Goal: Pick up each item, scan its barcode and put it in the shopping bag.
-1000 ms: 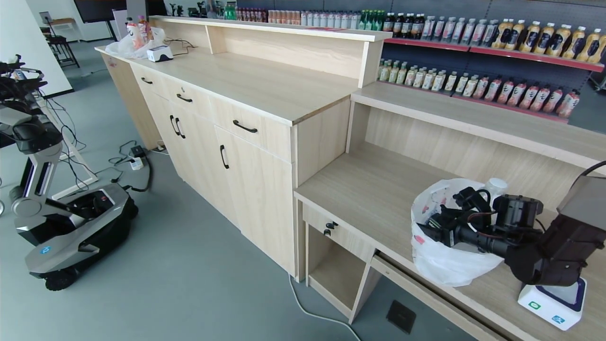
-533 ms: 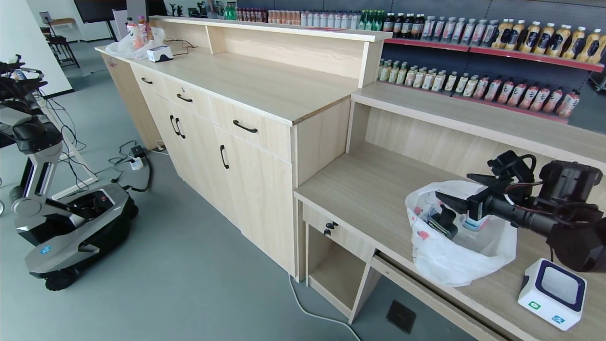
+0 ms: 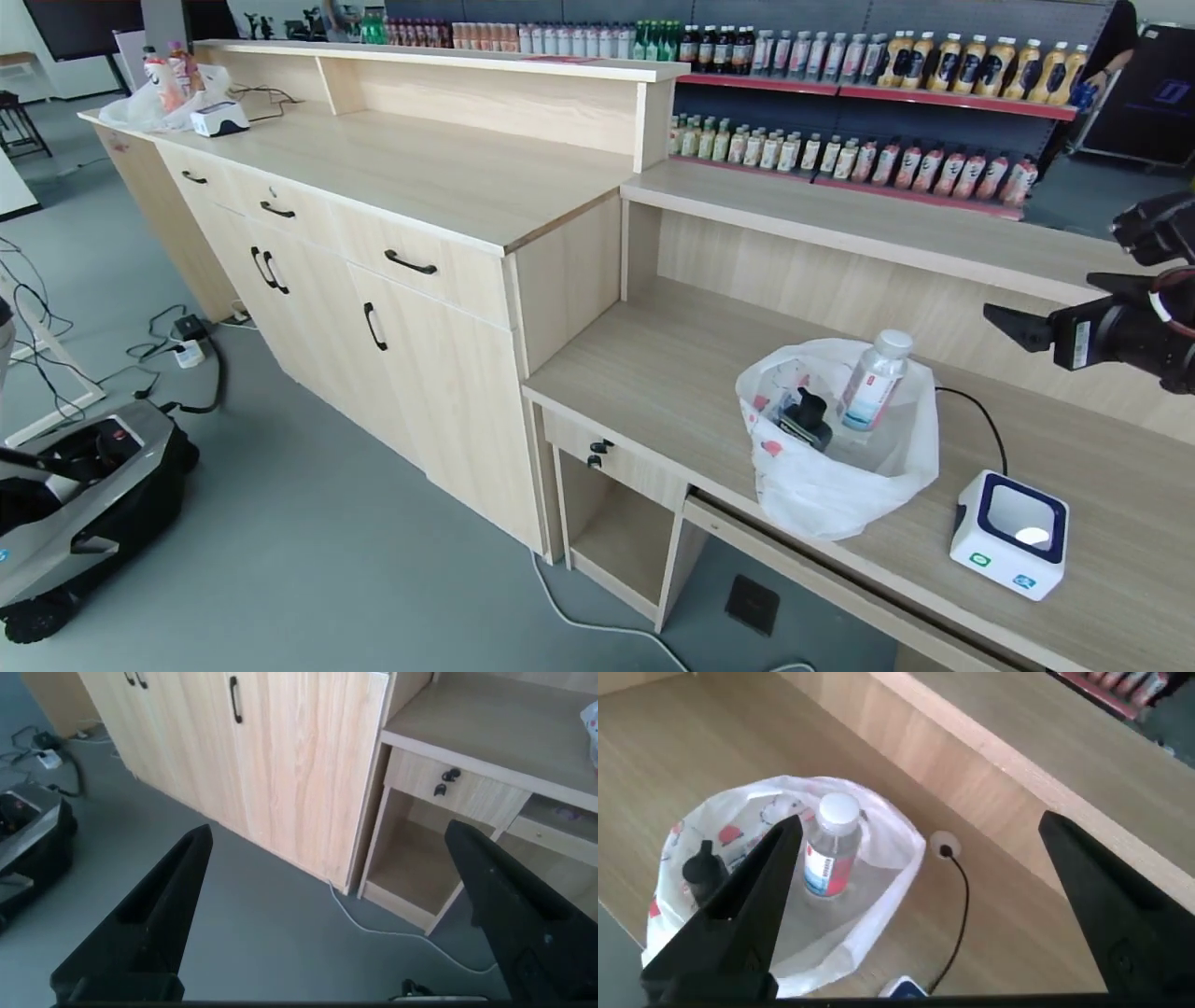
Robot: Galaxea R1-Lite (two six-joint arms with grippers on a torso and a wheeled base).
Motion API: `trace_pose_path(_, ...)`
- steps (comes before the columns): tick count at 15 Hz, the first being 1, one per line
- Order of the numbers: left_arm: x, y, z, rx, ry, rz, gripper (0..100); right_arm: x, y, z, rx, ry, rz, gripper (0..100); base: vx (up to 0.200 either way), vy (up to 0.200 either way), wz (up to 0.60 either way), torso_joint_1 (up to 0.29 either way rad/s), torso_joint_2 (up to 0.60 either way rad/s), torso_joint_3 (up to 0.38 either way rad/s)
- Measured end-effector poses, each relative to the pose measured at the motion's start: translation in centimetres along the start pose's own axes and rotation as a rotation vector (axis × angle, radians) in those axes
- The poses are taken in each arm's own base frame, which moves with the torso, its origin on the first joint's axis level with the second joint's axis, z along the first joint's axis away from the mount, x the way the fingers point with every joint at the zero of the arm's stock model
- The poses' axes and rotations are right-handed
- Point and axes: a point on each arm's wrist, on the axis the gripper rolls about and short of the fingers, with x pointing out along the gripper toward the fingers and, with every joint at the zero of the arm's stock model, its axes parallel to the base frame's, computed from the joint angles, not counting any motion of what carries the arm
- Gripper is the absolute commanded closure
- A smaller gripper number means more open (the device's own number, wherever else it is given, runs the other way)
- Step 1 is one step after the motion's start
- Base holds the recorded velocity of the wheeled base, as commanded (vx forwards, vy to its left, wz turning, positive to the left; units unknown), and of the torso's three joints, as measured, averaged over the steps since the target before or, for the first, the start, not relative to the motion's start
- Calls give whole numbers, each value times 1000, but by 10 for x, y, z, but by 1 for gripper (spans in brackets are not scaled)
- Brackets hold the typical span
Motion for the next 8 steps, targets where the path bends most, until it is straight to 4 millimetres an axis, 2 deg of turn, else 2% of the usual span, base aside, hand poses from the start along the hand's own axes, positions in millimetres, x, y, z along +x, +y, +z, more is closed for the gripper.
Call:
trace_pose_path(2, 0, 0, 0, 0, 0, 0, 0, -9, -11, 26, 73, 48, -96, 0, 0, 0, -600, 2, -2, 7)
trace_pose_path(4, 0, 0, 0, 0, 0, 0, 0, -17, -18, 42, 129, 86, -174, 0, 0, 0, -600, 0, 5, 5)
trace_pose_path(6, 0, 0, 0, 0, 0, 0, 0, -28, -20, 49, 153, 109, -233, 0, 0, 0, -600, 2, 2, 2)
trace_pose_path(8, 0, 0, 0, 0, 0, 0, 0, -42, -19, 47, 160, 116, -247, 0, 0, 0, -600, 0, 0, 0)
